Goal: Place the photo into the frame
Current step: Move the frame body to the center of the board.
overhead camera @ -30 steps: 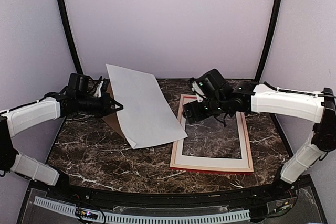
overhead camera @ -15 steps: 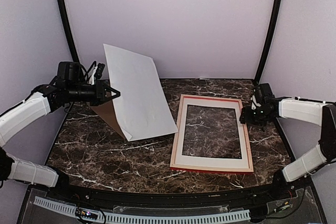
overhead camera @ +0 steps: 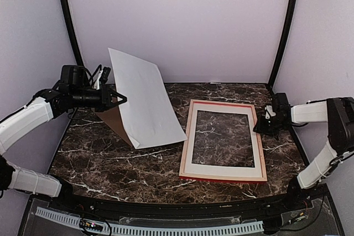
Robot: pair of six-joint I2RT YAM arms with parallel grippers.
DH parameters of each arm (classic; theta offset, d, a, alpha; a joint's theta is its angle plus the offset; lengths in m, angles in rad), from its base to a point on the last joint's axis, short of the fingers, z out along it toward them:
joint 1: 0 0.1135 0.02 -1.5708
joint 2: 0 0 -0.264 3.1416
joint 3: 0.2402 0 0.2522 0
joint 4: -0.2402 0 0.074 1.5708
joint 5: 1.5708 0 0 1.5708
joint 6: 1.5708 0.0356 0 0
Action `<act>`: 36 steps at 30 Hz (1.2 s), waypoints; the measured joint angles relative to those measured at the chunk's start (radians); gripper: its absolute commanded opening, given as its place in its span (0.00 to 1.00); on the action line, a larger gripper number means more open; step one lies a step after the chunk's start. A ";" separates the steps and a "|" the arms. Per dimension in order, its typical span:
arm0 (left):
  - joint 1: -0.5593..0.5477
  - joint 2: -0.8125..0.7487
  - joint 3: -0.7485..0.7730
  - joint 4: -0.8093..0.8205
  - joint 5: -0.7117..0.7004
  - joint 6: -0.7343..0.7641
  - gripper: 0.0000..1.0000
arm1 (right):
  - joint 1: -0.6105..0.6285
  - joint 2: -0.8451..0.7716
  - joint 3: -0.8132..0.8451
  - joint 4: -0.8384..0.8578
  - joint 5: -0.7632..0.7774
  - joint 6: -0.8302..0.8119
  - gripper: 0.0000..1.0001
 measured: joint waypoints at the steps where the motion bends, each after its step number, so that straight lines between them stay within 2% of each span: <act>1: 0.000 0.000 0.000 0.000 0.000 0.000 0.00 | -0.002 0.004 -0.002 0.004 -0.007 -0.002 0.40; 5: -0.001 0.000 0.000 0.001 0.000 0.000 0.00 | -0.006 0.011 -0.006 0.017 -0.033 -0.011 0.31; 11: -0.002 -0.003 0.000 0.002 0.005 0.000 0.00 | -0.008 0.036 -0.008 0.034 -0.060 -0.025 0.25; 18: -0.002 -0.020 0.000 0.039 0.062 -0.024 0.00 | 0.014 0.042 -0.015 0.042 -0.073 -0.029 0.24; 24: -0.049 -0.028 0.029 0.101 0.107 -0.084 0.00 | 0.127 0.043 -0.010 0.041 -0.074 -0.006 0.27; 26: -0.081 -0.028 0.048 0.119 0.114 -0.100 0.00 | 0.161 0.050 -0.003 0.040 -0.076 0.008 0.30; 28: -0.126 -0.022 0.070 0.145 0.115 -0.120 0.00 | 0.194 0.063 0.012 0.041 -0.082 0.018 0.37; 33: -0.260 0.039 0.135 0.199 0.113 -0.148 0.00 | 0.224 0.067 0.044 0.048 -0.093 0.032 0.61; 36: -0.341 0.113 0.195 0.221 0.109 -0.152 0.00 | 0.217 0.053 0.061 0.039 -0.071 0.026 0.72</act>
